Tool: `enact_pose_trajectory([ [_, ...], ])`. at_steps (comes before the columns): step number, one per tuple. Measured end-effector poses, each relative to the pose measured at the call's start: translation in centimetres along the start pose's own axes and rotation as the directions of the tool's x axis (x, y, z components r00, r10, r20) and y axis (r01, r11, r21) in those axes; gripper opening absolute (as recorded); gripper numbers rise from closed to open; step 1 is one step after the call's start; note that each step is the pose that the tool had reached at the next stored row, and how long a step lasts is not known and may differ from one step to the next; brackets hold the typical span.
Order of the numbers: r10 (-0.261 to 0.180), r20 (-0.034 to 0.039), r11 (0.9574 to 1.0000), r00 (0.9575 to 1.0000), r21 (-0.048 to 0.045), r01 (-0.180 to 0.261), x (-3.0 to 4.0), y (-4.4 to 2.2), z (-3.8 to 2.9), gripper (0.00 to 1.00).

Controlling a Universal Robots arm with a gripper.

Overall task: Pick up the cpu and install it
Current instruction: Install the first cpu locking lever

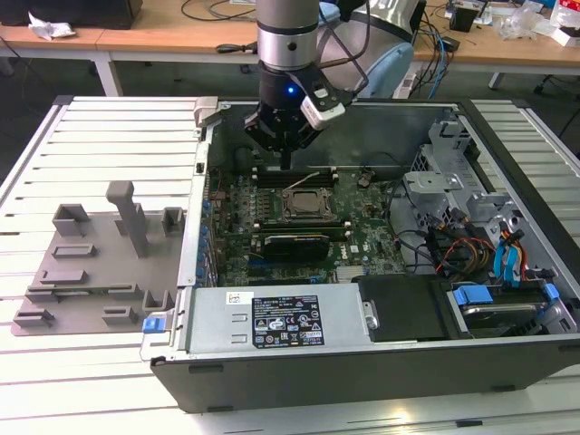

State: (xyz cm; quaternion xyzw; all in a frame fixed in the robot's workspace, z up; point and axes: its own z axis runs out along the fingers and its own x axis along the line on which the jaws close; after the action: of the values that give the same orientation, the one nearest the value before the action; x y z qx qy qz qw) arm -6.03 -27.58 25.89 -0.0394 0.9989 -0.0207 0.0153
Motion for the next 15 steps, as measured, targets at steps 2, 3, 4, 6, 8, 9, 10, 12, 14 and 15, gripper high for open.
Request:
enact_pose_trajectory([
  [2,0.000,-0.0001,1.0000,1.0000,-0.0001,0.000,-1.68,-0.09,0.96,0.11],
  [3,0.000,-0.0001,1.0000,1.0000,-0.0001,0.000,-1.72,-0.08,1.28,0.11],
  [4,0.000,-0.0002,1.0000,1.0000,0.0000,0.000,-1.75,-0.08,1.49,0.11],
  [6,0.000,-0.0003,1.0000,1.0000,0.0000,0.000,-1.81,-0.06,2.02,0.11],
  [8,0.000,-0.0003,1.0000,1.0000,0.0000,0.000,-1.82,-0.05,2.35,0.11],
  [9,0.000,-0.0003,1.0000,1.0000,0.0000,0.000,-1.82,-0.04,2.52,0.11],
  [10,0.000,-0.0002,1.0000,1.0000,0.0000,0.000,-1.83,-0.03,2.72,0.11],
  [12,0.000,-0.0003,1.0000,1.0000,0.0000,0.000,-1.84,-0.02,3.11,0.11],
  [14,0.000,-0.0003,1.0000,1.0000,-0.0001,0.000,-1.86,0.00,3.60,0.11],
  [15,0.000,-0.0003,1.0000,1.0000,0.0000,0.000,-1.86,0.01,3.82,0.11],
])
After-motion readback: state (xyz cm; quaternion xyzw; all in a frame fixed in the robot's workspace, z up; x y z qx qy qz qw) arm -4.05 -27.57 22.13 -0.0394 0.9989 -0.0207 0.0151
